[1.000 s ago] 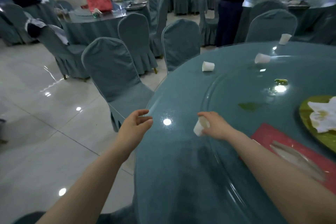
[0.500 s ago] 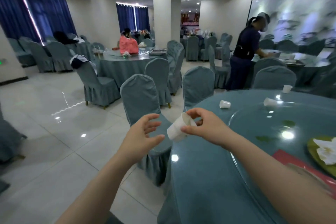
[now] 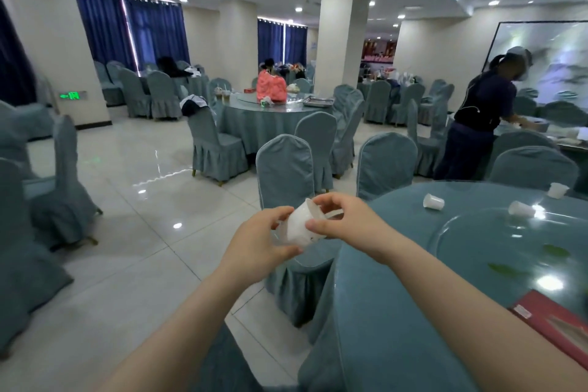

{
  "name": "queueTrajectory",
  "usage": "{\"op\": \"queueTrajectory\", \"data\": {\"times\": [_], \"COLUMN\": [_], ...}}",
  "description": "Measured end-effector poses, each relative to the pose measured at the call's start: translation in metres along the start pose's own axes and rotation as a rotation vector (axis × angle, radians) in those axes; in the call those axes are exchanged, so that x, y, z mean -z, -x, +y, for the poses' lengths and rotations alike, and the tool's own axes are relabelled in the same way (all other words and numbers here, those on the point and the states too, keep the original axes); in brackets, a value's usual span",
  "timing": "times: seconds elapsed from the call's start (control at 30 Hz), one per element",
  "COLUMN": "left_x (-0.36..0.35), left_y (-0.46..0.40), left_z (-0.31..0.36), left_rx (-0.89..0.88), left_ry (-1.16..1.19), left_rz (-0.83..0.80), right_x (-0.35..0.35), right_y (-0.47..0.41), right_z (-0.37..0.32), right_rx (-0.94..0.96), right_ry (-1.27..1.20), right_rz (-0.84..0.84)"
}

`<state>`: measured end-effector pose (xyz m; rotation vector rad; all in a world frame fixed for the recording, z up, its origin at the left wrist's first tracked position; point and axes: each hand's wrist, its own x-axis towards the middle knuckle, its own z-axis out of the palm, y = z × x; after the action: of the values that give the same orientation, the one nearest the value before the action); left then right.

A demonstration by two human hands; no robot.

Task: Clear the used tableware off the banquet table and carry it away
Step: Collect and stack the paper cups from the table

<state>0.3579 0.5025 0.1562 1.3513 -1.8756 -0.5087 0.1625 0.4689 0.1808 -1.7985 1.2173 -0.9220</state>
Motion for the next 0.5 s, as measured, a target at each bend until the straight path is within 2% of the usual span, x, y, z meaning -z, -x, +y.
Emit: {"op": "queueTrajectory", "data": {"times": [0.23,0.5], "left_x": [0.009,0.038], "left_y": [0.015,0.005], "left_z": [-0.040,-0.123], "left_rx": [0.082,0.204], "left_ry": [0.000,0.145], "left_rz": [0.045,0.067], "right_x": [-0.035,-0.078], "right_y": [-0.016,-0.048], "right_z": [0.017,0.037], "right_rx": [-0.016,-0.163], "right_ry": [-0.126,-0.179], "right_rz": [-0.126,-0.014]}}
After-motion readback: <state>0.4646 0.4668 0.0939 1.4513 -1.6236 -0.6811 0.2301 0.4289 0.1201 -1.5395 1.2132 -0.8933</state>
